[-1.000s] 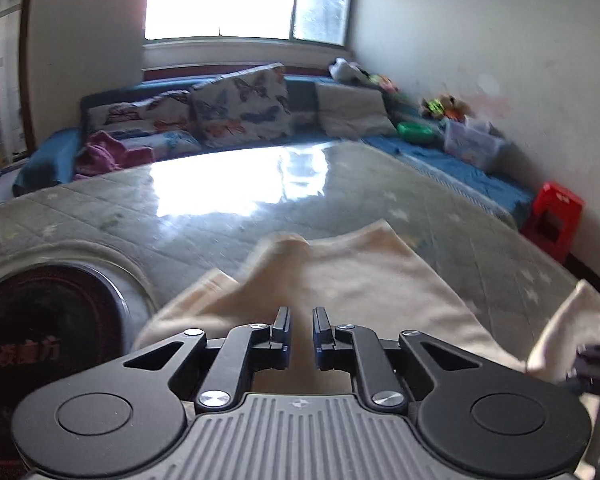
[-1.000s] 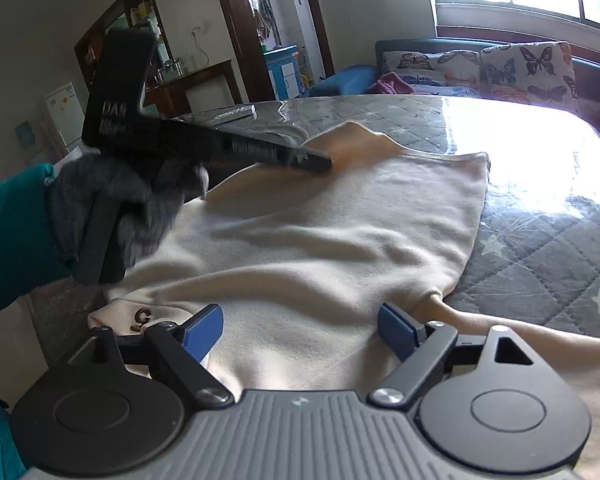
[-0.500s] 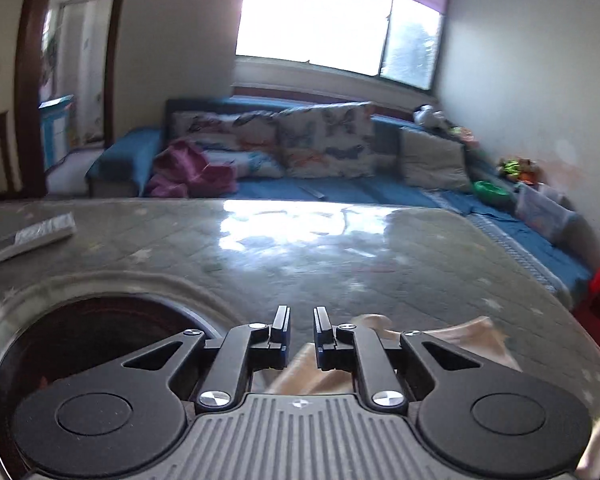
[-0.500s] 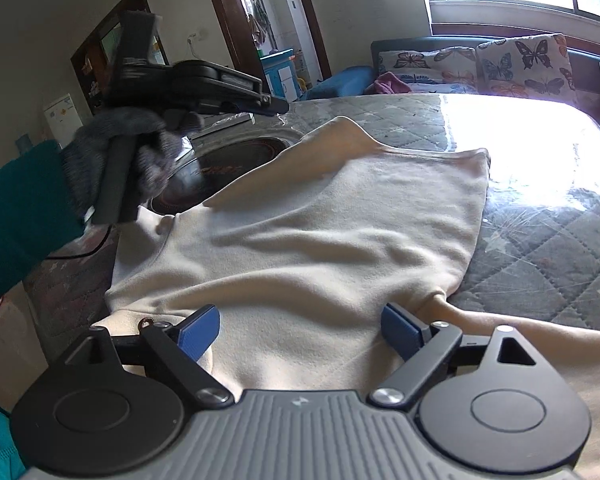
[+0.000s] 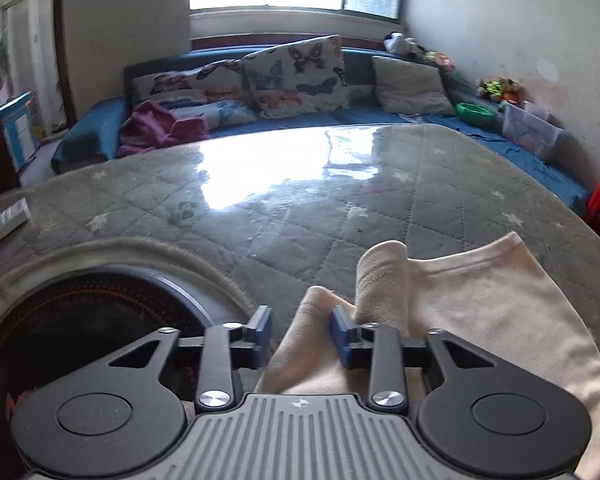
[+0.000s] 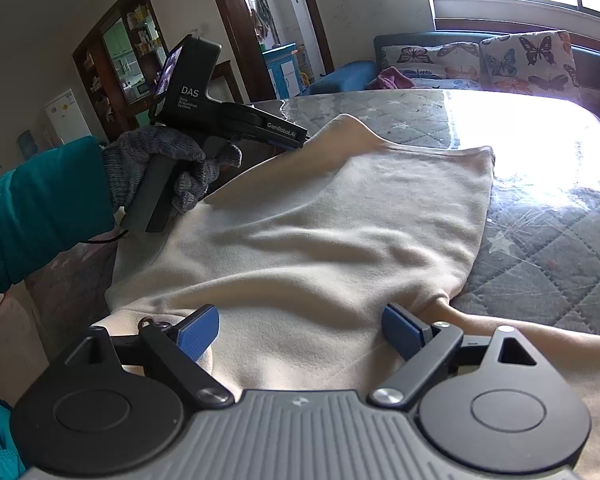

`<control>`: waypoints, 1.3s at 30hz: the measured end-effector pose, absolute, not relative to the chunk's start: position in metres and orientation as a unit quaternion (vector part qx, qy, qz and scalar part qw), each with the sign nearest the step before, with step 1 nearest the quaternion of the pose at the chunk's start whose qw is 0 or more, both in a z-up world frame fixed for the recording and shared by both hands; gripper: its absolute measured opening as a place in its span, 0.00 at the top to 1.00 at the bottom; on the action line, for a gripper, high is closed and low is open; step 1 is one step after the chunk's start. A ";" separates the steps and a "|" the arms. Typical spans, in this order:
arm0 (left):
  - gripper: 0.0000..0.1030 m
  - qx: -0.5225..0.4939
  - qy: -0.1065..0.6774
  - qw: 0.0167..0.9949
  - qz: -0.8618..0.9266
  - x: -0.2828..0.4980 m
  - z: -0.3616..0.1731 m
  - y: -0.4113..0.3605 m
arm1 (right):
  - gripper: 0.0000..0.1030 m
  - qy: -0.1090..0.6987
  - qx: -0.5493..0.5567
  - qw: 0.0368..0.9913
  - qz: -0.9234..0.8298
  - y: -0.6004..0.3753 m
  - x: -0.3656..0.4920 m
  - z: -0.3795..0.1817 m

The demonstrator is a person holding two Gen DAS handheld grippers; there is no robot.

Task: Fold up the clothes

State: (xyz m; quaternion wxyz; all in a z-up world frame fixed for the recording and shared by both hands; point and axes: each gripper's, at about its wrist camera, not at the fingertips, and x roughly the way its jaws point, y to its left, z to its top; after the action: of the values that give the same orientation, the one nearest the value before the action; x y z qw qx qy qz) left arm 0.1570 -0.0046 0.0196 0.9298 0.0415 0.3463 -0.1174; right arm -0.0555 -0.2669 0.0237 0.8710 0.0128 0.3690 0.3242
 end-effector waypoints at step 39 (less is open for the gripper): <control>0.56 -0.005 0.325 0.926 -0.193 0.007 0.033 0.004 | 0.53 0.367 -0.155 0.813 0.423 -0.194 -0.087 0.040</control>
State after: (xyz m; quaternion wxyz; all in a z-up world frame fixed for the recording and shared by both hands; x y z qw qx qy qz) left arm 0.0067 0.0043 0.0329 0.9259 -0.0046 0.3246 -0.1933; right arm -0.0868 -0.1939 0.0401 0.8133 -0.1554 0.3674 0.4235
